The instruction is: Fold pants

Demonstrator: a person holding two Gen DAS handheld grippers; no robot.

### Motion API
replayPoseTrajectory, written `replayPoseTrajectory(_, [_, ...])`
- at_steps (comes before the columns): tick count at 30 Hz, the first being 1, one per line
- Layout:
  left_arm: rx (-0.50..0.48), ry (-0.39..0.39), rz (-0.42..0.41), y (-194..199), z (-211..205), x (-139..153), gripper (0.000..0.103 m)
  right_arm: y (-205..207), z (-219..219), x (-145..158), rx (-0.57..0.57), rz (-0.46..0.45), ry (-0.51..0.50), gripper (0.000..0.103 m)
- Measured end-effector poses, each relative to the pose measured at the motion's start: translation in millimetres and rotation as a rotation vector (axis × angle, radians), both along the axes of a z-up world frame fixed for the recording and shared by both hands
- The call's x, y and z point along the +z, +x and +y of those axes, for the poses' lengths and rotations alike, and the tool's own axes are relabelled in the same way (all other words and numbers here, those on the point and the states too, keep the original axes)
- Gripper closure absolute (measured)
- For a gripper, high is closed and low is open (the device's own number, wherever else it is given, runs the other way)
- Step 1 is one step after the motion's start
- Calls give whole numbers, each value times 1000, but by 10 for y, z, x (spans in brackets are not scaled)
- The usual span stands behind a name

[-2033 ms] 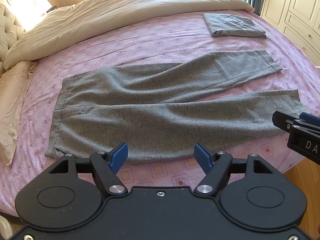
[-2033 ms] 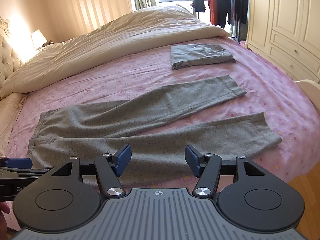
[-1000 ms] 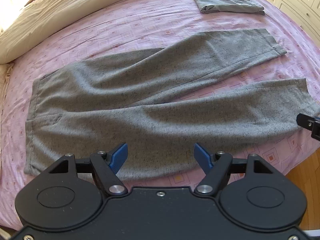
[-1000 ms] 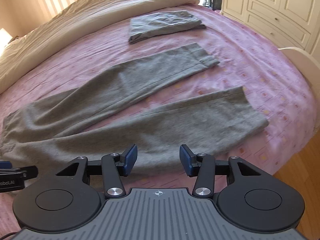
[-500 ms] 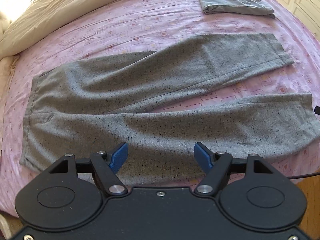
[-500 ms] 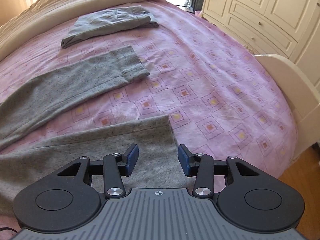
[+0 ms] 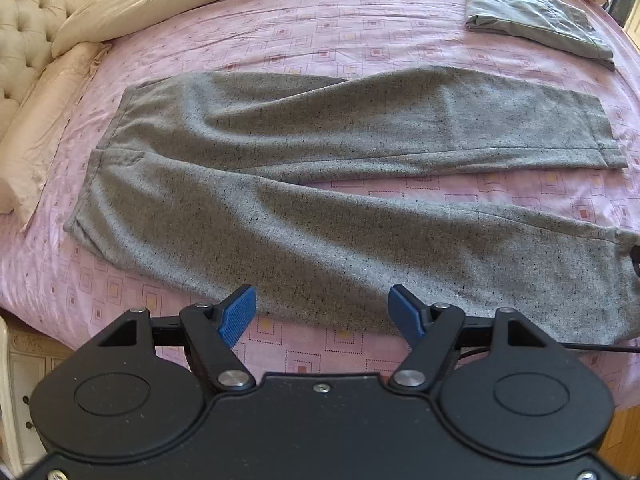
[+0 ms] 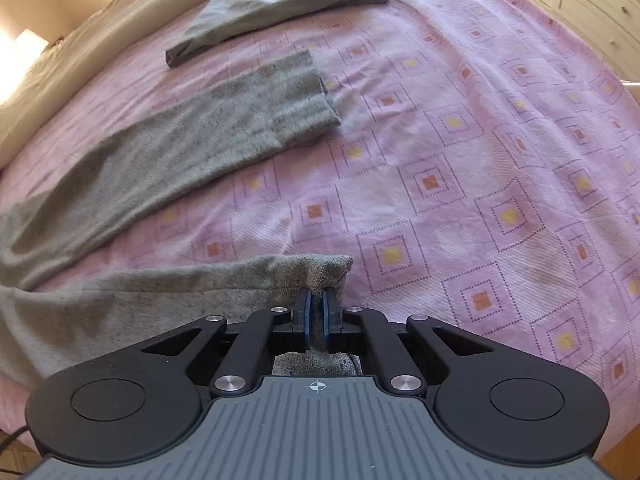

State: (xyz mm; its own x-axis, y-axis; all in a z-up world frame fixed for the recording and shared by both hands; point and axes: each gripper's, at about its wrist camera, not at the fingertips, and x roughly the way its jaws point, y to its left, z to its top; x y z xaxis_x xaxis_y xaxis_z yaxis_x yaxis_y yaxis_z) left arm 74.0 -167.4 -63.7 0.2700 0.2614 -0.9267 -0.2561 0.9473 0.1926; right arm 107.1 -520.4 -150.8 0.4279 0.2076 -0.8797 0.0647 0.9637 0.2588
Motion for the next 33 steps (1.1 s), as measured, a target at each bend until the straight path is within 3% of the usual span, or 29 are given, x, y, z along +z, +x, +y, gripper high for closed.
replayPoseTrajectory(3, [37, 14, -20, -44, -2, 48, 28, 210, -144, 118, -42, -42, 3, 98])
replayPoseTrajectory(5, [52, 19, -21, -61, -14, 47, 28, 446, -234, 8, -83, -14, 2, 98])
replayPoseTrajectory(9, [56, 21, -17, -81, -70, 61, 28, 710, -133, -218, -36, 38, -53, 95])
replayPoseTrajectory(13, [40, 35, -38, -83, -115, 92, 28, 409, -279, 44, -98, -78, -48, 80])
replayPoseTrajectory(15, [38, 28, -41, -65, -127, 78, 28, 185, -401, 130, -116, -98, -35, 79])
replayPoseTrajectory(20, [13, 9, -44, -32, -193, 47, 28, -355, -566, 107, -175, -21, 18, 75])
replayPoseTrajectory(23, [-16, 10, -45, -22, -247, 55, 28, -537, -558, 5, -240, 14, 102, 75])
replayPoseTrajectory(27, [-45, 15, -47, -42, -290, 75, 28, -581, -454, -194, -318, 71, 189, 74])
replayPoseTrajectory(33, [-36, 27, -51, -93, -248, 106, 28, -449, -313, -268, -352, 42, 225, 74])
